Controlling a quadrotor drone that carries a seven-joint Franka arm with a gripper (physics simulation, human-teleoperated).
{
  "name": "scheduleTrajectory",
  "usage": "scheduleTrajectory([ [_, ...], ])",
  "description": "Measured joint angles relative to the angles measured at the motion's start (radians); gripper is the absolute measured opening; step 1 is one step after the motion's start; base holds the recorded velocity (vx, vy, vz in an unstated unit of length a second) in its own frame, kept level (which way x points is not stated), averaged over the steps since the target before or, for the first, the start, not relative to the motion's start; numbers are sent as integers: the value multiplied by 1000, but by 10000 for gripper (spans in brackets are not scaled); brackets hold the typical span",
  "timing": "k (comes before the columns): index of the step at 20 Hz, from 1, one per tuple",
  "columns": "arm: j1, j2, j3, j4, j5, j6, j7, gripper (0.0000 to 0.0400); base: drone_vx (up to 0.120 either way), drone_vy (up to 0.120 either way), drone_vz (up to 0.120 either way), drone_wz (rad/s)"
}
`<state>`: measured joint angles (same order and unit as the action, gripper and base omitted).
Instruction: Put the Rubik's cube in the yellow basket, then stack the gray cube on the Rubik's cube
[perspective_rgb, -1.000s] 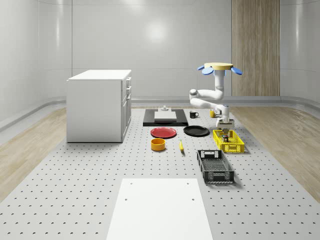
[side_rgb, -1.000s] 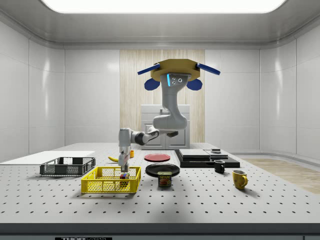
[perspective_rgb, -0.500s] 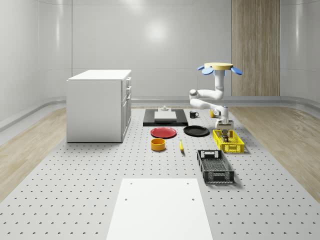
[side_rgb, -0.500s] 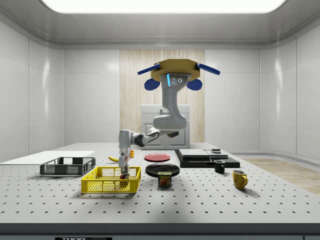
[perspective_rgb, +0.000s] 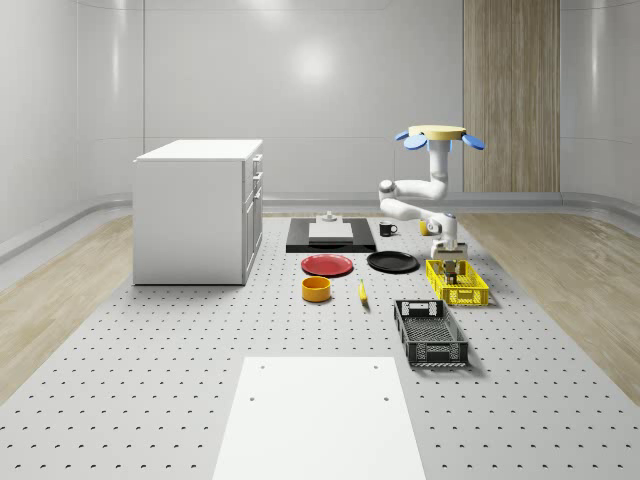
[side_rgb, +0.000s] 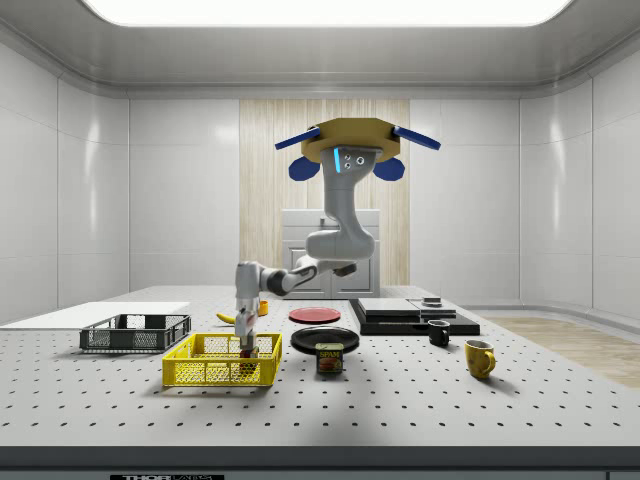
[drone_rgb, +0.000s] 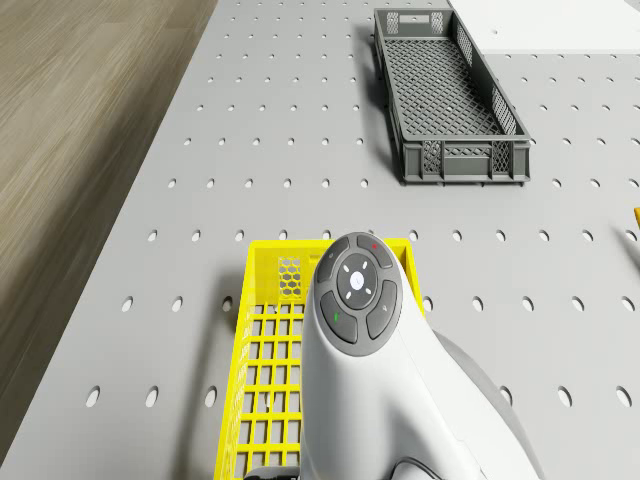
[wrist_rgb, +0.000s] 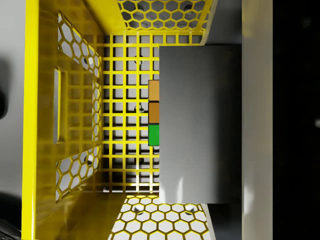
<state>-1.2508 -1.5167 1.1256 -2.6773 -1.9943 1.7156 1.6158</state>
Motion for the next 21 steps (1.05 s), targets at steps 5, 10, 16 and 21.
scheduleTrajectory([
  [5, 5, 3, -25, 1, -24, 8, -1, 251, 0, 0, 0, 0],
  [10, 10, 6, -30, 0, -30, 6, -3, 354, 0, 0, 0, 0],
  [16, 26, 3, 16, -26, 11, -20, -5, 390, 0, 0, 0, 0],
  [21, 34, 2, 40, -37, 32, -33, -6, 396, 0, 0, 0, 0],
])
